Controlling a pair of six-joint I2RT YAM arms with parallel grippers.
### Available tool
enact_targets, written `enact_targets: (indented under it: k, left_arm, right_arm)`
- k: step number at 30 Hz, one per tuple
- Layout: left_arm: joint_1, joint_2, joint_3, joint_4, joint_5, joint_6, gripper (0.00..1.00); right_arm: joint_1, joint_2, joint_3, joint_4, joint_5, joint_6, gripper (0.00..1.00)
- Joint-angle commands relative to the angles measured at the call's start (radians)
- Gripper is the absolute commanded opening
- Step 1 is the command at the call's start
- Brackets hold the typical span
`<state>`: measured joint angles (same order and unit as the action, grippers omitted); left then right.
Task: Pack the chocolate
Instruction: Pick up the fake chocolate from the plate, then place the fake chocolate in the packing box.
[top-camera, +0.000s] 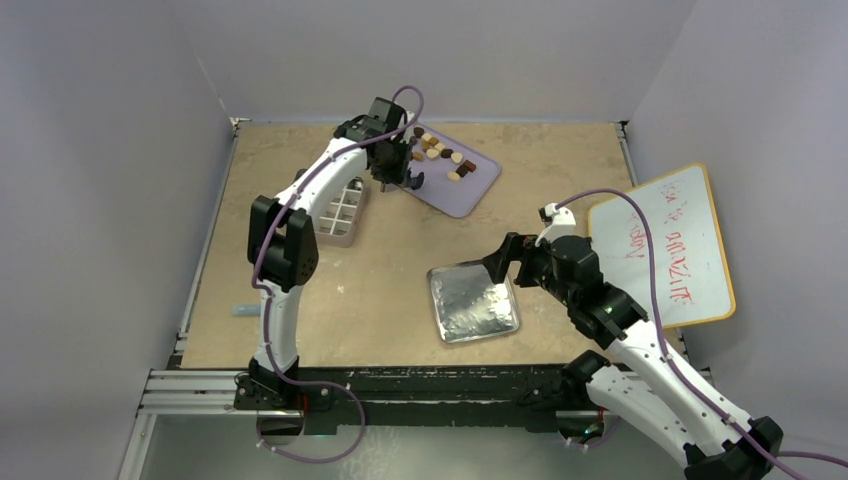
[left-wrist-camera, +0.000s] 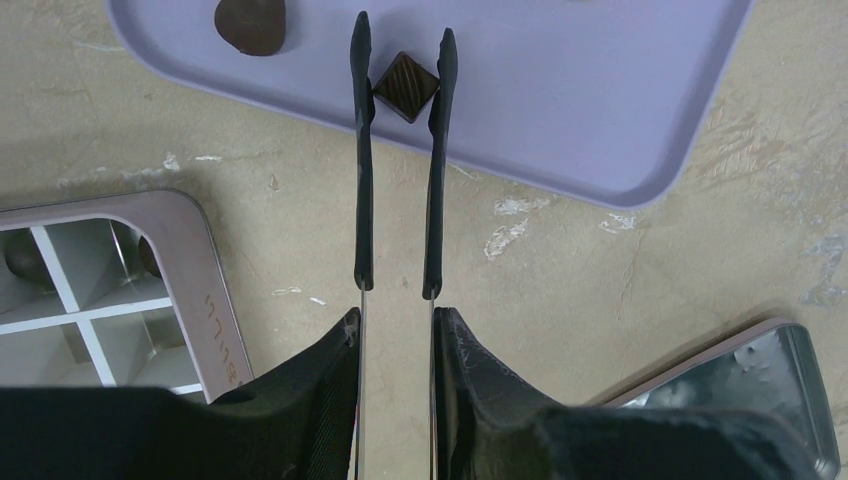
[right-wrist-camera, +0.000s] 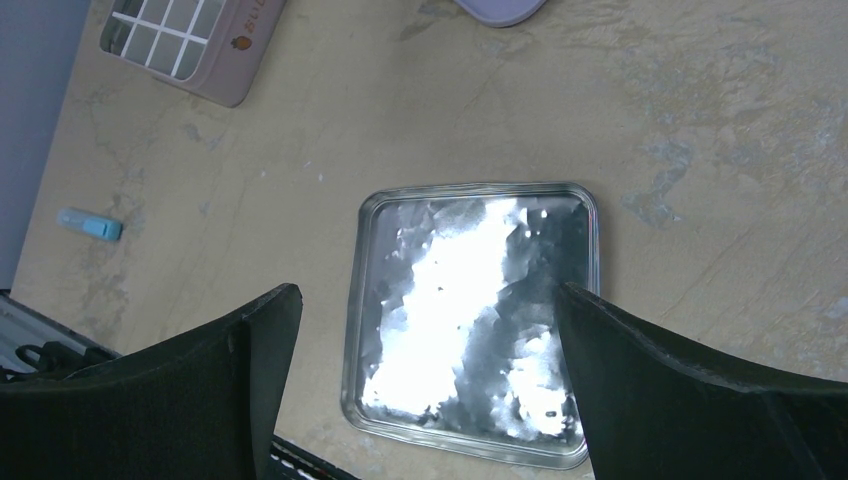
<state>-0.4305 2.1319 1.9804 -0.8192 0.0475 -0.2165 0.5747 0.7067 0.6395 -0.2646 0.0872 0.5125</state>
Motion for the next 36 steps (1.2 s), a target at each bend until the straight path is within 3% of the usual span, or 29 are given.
enact_targets:
  k: [1,20,28,36]
  left_arm:
    - [0.001,-0.054,0.060,-0.003,-0.012,-0.002,0.22]
    - [0.016,-0.099,0.138,-0.066,-0.065,-0.072,0.20]
    - [0.133,-0.198,0.112,-0.120,-0.116,-0.116,0.20]
    - [0.292,-0.344,-0.079,-0.085,-0.153,-0.179,0.20]
  right_arm:
    - [-0.003,0.003,0.024,0.025,0.015,0.003,0.99]
    - [-0.003,-0.001,0.024,0.037,0.017,0.005,0.99]
    - [-0.002,0.000,0.026,0.042,0.009,0.001,0.99]
    - [-0.003,0.006,0.027,0.053,-0.008,-0.004,0.99]
